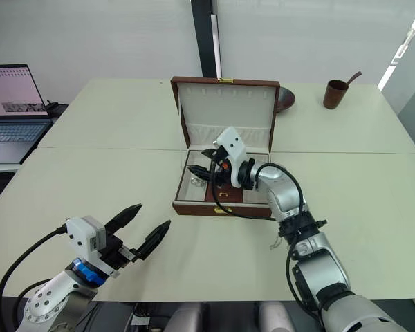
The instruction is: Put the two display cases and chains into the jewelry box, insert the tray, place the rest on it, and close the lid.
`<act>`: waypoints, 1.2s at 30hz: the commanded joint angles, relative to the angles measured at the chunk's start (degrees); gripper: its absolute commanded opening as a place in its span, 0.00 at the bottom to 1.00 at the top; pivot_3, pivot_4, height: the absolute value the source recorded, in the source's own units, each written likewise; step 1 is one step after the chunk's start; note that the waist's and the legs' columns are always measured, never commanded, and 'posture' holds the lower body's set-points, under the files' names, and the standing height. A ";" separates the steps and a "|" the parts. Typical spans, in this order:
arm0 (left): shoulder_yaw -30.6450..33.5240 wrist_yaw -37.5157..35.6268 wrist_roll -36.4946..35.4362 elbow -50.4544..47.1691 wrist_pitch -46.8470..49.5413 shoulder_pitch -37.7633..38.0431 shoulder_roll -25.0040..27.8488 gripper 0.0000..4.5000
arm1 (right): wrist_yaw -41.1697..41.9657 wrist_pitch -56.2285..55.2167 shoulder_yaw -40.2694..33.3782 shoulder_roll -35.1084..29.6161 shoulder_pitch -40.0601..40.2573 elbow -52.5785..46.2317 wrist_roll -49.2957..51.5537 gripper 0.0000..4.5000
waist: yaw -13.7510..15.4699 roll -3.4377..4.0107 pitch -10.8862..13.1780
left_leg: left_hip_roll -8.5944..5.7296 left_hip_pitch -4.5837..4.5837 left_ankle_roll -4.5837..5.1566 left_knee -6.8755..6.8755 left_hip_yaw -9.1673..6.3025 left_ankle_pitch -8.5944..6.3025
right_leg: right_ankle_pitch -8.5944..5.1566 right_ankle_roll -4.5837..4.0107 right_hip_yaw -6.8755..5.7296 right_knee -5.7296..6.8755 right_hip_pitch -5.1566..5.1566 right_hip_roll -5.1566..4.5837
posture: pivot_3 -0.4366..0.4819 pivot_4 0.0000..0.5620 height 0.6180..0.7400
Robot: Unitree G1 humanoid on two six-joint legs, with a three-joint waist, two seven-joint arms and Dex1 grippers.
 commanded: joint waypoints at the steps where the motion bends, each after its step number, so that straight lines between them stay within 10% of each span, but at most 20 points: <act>1: 1.56 -0.65 -2.01 0.30 1.62 -0.90 1.74 1.00 | 3.20 -0.68 -3.50 -5.90 2.08 -6.95 1.59 1.00 | 0.26 0.00 0.00 | 0.00 -0.04 0.00 0.00 -0.02 0.00 | 0.00 0.00 -0.04 -0.01 0.00 -0.01 | 0.48 0.27 1.00; 15: 13.67 -11.64 -4.04 20.90 0.79 -8.65 14.76 1.00 | 15.15 -11.72 -18.23 -34.38 22.31 -5.28 3.17 1.00 | -0.17 0.04 0.04 | -0.03 -0.05 0.01 0.00 0.25 0.00 | -0.01 -0.01 -0.02 -0.04 -0.02 0.05 | 0.48 0.27 1.00; 36: 17.46 -15.31 -1.29 41.08 -3.71 -21.15 20.66 1.00 | 11.82 -15.16 -29.56 -36.95 38.69 0.42 5.46 1.00 | -0.07 0.02 0.06 | -0.01 -0.02 0.00 0.00 0.30 0.00 | -0.01 0.01 0.02 -0.02 0.02 -0.01 | 0.48 0.27 1.00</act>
